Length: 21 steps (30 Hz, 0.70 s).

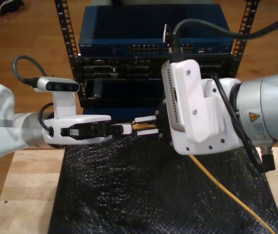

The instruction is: Grab the cable and plug it in

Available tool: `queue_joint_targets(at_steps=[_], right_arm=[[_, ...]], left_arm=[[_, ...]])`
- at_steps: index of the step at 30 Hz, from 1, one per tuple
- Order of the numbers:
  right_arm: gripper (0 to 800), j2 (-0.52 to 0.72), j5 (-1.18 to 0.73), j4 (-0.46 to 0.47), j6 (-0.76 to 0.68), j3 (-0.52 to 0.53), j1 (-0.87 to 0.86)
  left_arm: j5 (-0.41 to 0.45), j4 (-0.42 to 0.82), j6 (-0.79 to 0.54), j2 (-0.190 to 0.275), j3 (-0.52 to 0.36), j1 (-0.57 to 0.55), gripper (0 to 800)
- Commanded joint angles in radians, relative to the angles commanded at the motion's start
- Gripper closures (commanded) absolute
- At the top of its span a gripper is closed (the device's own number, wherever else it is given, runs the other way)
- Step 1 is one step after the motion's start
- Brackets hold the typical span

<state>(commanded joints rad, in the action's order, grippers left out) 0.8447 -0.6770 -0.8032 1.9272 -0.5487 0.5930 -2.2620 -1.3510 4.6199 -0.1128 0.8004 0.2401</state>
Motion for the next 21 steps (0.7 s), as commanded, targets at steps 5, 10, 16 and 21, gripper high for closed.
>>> queue_joint_targets(at_steps=[5, 10, 16, 21], right_arm=[[686, -0.002, 0.000, 0.000, 0.000, 0.000, 0.002], [690, -0.003, 0.000, 0.000, 0.000, 0.000, 0.002], [690, -0.003, 0.000, 0.000, 0.000, 0.000, 0.002], [670, -0.003, 0.000, 0.000, 0.000, 0.000, 0.002]], left_arm=[[0.000, 0.000, 0.000, 0.000, 0.000, 0.000, 797], [0.000, 0.000, 0.000, 0.000, 0.000, 0.000, 795], [0.000, 0.000, 0.000, 0.000, 0.000, 0.000, 795], [-0.011, 0.000, 0.000, 0.000, 0.000, 0.000, 795]])
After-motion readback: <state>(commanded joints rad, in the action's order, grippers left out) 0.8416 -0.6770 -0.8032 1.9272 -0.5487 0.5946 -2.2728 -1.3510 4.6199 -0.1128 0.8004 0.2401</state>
